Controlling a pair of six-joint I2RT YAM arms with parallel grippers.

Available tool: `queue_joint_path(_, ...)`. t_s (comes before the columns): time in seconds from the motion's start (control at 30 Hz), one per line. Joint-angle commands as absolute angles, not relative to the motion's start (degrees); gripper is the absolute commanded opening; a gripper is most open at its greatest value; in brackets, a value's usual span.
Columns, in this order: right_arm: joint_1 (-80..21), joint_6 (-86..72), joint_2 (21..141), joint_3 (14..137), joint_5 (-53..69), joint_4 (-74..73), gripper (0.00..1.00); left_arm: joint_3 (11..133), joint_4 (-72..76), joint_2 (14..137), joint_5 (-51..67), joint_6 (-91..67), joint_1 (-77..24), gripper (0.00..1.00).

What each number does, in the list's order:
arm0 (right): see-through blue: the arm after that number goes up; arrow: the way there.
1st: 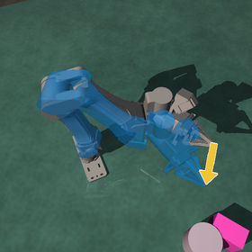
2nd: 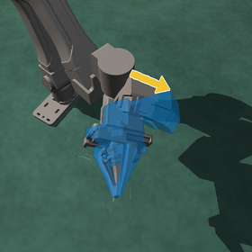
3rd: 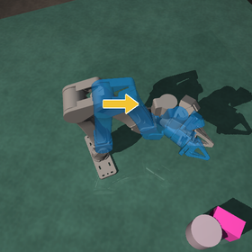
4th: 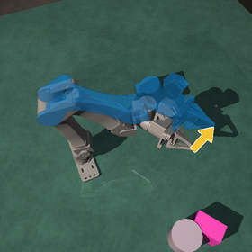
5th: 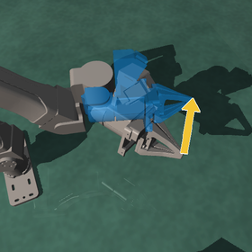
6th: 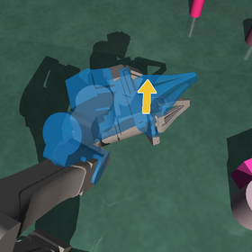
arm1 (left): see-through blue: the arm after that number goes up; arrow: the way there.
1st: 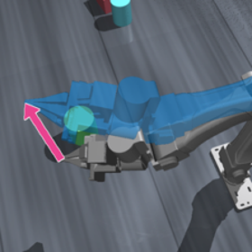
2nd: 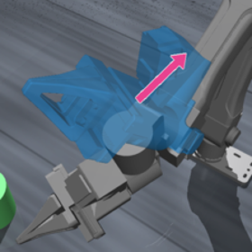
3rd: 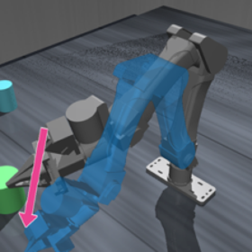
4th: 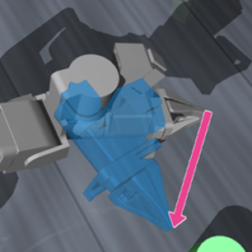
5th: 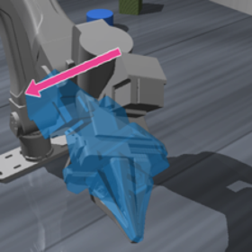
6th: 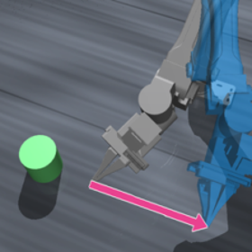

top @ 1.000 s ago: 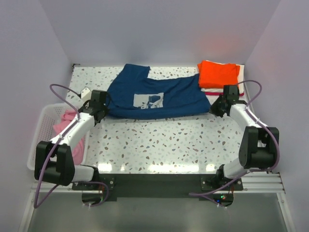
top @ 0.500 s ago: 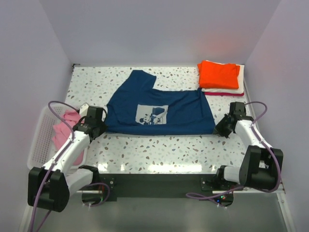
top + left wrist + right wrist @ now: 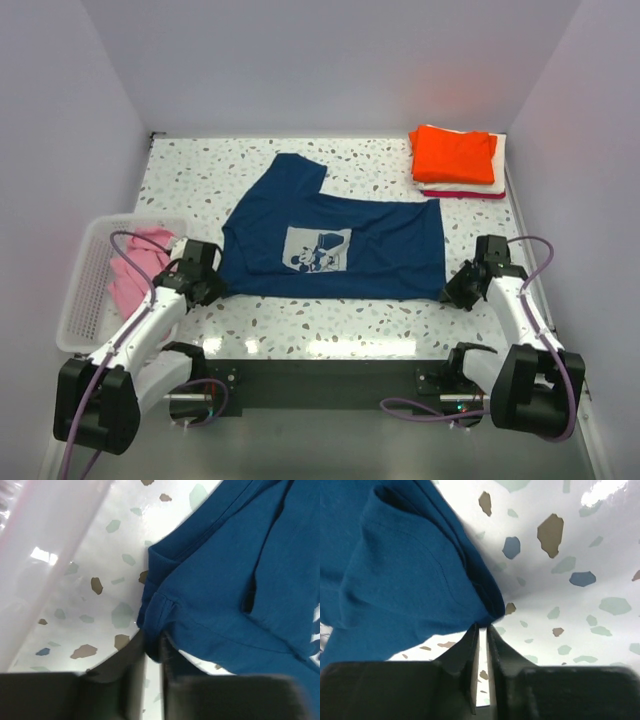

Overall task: Fold and stack the t-shirts
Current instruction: Fold the tshirt

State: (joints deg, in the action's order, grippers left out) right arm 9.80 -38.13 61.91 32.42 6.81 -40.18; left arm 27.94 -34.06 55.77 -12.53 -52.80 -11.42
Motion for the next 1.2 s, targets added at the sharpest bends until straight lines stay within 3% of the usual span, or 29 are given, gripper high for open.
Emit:
queue_joint_path(0.0, 10.02, -38.42, 60.64, 32.08, 6.33, -43.06, 0.16, 29.7, -36.29, 57.73, -11.42, -53.62, -11.78, 0.3)
queue_joint_path(0.03, 10.11, -37.8, 61.34, 33.21, 5.11, -43.41, 0.24, 30.23, -36.65, 57.83, -11.34, -53.35, -11.78, 0.46)
queue_joint_path(0.1, 10.11, -35.87, 62.05, 34.45, 4.22, -44.03, 0.36, 32.15, -37.61, 57.14, -10.64, -52.47, -11.78, 0.57)
queue_joint_path(0.17, 10.11, -34.63, 62.14, 35.24, 7.37, -41.76, 0.4, 34.0, -38.23, 56.17, -10.9, -50.73, -11.78, 0.62)
queue_joint_path(0.3, 9.76, -31.04, 59.24, 37.09, 9.58, -37.45, 0.45, 41.11, -37.63, 56.24, -10.03, -45.98, -11.78, 0.62)
queue_joint_path(0.43, 4.25, -30.41, 59.94, 42.96, 3.27, -36.83, 0.46, 42.63, -35.16, 59.76, -7.47, -43.33, -11.78, 0.44)
queue_joint_path(0.6, -4.38, -32.95, 64.5, 47.19, 0.18, -32.97, 0.46, 41.31, -28.31, 65.37, -5.81, -42.71, -11.87, 0.34)
queue_joint_path(0.7, -9.39, -33.14, 69.16, 49.56, -2.97, -31.2, 0.46, 42.53, -24.79, 70.81, -3.78, -42.98, -12.04, 0.36)
queue_joint_path(0.87, -10.9, -32.69, 72.16, 48.34, -2.9, -29.62, 0.46, 43.33, -20.05, 75.31, -2.11, -43.94, -13.97, 0.53)
queue_joint_path(1.17, -11.34, -33.22, 69.26, 40.17, -2.55, -28.3, 0.46, 44.82, -17.49, 83.4, -3.78, -45.61, -16.96, 0.56)
